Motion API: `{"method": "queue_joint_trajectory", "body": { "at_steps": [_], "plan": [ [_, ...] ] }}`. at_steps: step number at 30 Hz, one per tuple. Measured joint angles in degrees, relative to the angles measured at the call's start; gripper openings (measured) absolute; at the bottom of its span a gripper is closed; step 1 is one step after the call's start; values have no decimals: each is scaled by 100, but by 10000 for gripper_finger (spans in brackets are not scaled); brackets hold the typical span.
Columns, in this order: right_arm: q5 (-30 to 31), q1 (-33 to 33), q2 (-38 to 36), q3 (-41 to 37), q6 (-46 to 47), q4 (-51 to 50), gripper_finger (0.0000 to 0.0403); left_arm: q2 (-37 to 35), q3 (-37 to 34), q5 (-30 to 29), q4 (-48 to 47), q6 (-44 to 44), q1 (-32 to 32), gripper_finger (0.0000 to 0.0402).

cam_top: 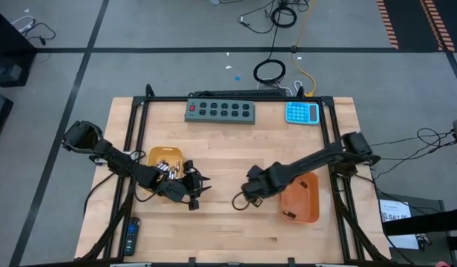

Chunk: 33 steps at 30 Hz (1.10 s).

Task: Sort batteries
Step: Put the black battery into the orange bin

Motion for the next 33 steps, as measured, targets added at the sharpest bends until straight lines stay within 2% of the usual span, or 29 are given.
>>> {"method": "queue_joint_trajectory", "body": {
  "at_steps": [7,33],
  "plan": [
    [-299,-322,323,13,-277,70,139,0,0,0,-22,4,0,146],
    [-338,-540,665,15,-710,298,139,2,0,0,-186,-113,-4,146]
  ]
}}
